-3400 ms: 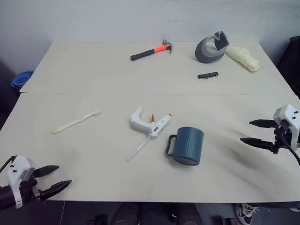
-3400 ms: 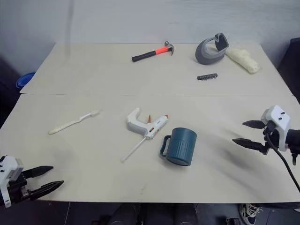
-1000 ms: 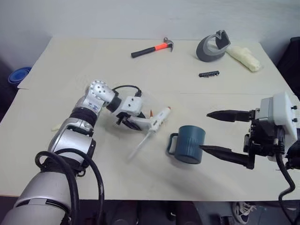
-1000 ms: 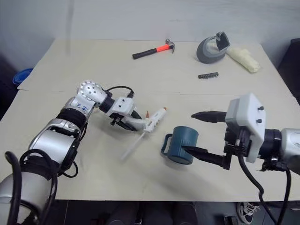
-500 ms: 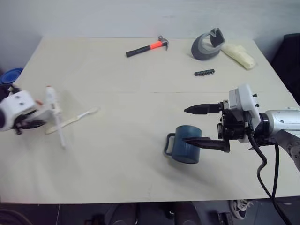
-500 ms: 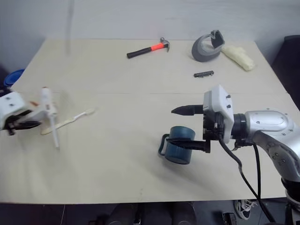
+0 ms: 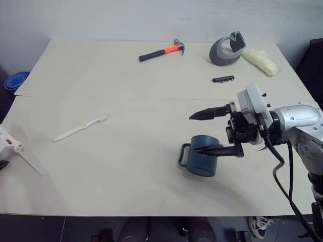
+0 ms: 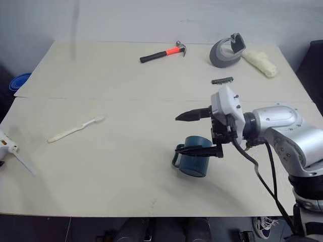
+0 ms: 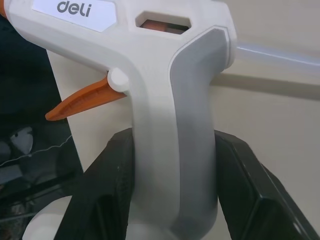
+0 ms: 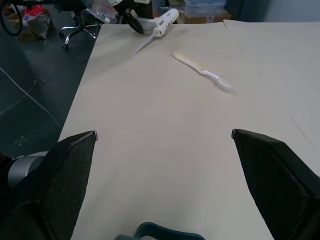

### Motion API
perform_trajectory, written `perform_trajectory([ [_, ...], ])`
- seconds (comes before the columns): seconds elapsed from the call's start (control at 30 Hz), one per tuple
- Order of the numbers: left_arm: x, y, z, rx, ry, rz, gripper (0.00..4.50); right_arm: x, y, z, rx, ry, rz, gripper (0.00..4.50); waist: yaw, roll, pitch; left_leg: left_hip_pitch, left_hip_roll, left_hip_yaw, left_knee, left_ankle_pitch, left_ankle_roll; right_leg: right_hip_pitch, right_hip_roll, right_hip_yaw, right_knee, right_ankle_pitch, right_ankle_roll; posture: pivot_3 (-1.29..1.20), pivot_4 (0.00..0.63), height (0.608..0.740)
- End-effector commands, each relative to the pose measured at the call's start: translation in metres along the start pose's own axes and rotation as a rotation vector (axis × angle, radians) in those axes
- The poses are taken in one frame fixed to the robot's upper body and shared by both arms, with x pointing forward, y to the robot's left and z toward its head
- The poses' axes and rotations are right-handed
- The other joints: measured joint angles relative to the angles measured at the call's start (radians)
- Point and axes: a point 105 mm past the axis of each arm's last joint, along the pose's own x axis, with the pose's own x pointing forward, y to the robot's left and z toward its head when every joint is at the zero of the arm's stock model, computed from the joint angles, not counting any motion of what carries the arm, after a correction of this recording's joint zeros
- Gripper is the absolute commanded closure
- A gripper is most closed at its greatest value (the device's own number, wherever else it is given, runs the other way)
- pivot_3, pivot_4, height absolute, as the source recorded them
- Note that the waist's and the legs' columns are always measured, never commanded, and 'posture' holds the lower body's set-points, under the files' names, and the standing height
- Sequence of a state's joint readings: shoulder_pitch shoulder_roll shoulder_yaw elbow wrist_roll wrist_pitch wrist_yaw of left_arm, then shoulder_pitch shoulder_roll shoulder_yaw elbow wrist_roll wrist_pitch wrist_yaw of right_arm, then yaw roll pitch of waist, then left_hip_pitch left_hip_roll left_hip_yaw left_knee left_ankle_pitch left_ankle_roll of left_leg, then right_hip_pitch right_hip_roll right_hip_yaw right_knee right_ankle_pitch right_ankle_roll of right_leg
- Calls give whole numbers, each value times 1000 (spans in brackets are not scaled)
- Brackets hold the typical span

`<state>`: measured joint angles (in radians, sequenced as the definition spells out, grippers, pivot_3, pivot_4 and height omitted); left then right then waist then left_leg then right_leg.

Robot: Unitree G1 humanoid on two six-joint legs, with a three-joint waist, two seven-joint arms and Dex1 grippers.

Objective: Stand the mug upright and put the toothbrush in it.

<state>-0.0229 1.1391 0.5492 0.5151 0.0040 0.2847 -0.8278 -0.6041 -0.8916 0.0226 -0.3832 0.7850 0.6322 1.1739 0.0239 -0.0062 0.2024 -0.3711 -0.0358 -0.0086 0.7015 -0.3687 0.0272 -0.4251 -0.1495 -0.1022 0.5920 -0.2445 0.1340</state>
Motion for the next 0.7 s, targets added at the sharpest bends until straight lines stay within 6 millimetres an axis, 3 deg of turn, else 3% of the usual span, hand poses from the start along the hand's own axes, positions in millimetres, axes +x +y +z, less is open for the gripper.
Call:
perform_trajectory([
  [0.03, -1, 4, 14, -25, -52, 13, 1317, -1, 0, 6, -38, -4, -5, 0, -1, -1, 0, 0, 0, 0, 0, 0, 0, 0, 0, 0, 0, 0, 0, 0, 150, 740],
  [0.17, 0, 4, 6, 2, 6, 4, 70, -3, 3, 6, -24, 3, -20, 0, -6, -1, 0, 1, 1, 5, -1, 0, 0, -2, 0, 0, 0, 0, 0, 0, 150, 740],
  [0.3, -8, 15, 17, 36, 0, 22, 28, -6, 7, 5, -15, 11, -32, 0, -12, -1, 0, 1, 2, 7, -2, -1, -1, -4, 0, 0, 1, 0, -1, 0, 150, 740],
  [0.5, -41, 10, 78, 83, -181, -120, 28, -10, 4, 1, 16, 50, -110, 0, -15, -1, -1, 1, 2, 8, -1, -1, -1, -4, 0, 0, 1, 0, -2, 0, 150, 740],
  [0.63, -82, -35, 144, 143, -461, -426, 28, -6, 10, 3, 54, 65, -125, 0, -14, -1, 0, 0, 3, 7, -1, -1, -1, -4, 0, 0, 0, 0, -2, 0, 150, 740],
  [0.7, -92, -62, 163, 163, -528, -560, 28, -6, 14, 3, 63, 74, -120, 0, -16, -1, 0, 0, 3, 7, -1, -1, -1, -4, 0, 0, 0, 0, -2, 0, 150, 740],
])
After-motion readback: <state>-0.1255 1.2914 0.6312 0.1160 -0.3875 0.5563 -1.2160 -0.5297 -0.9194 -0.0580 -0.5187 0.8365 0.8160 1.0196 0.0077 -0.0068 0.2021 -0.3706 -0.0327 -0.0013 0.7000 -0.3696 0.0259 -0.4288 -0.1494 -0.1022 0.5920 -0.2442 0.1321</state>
